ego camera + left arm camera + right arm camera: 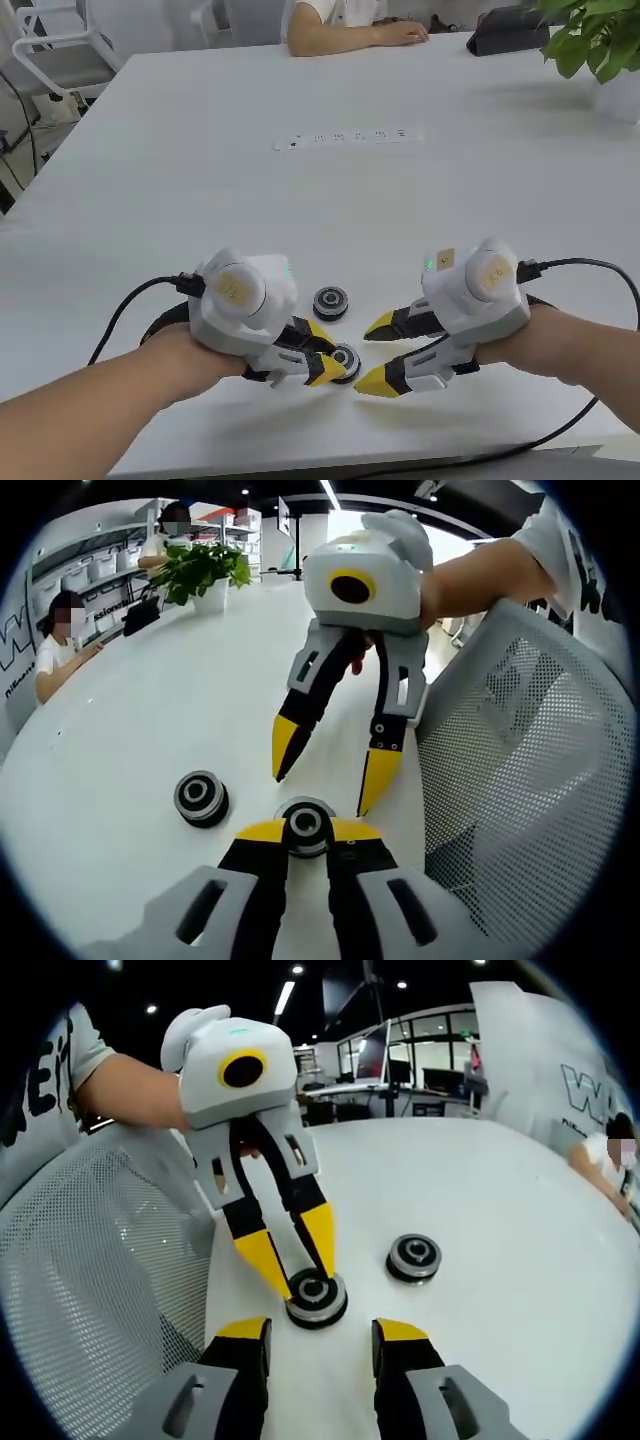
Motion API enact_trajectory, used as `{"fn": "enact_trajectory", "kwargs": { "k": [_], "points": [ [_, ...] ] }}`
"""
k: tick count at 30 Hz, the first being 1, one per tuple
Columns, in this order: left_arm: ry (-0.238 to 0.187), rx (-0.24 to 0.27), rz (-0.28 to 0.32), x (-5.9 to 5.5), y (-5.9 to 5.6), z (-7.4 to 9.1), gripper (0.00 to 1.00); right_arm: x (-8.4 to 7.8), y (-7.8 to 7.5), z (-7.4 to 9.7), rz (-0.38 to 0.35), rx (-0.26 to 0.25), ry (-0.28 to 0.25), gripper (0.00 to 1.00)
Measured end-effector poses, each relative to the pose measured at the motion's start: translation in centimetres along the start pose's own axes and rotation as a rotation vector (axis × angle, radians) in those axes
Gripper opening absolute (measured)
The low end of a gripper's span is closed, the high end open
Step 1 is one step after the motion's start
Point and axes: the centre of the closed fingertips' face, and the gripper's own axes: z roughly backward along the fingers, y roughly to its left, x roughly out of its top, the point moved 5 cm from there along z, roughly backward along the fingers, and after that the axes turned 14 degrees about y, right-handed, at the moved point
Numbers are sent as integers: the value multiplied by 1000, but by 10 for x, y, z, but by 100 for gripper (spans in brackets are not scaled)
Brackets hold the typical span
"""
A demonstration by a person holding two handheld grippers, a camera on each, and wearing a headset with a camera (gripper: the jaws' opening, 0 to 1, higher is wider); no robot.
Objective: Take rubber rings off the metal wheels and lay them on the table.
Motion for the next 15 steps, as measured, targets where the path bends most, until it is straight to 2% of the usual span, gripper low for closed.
{"fn": "enact_trajectory", "kwargs": {
  "k": [4, 6, 10, 15],
  "points": [
    [-5, -1, 7, 0, 2, -1, 8, 0, 0, 0, 0, 1, -1, 38],
    [-3, 16, -20, 0, 0, -1, 7, 1, 0, -1, 4, -2, -3, 38],
    [-8, 21, -2, -1, 1, -2, 7, 1, 1, -2, -4, 6, -14, 37],
    [-11, 32, 8, 0, 0, -2, 7, 0, 2, -8, 16, 8, 6, 34]
  ]
}}
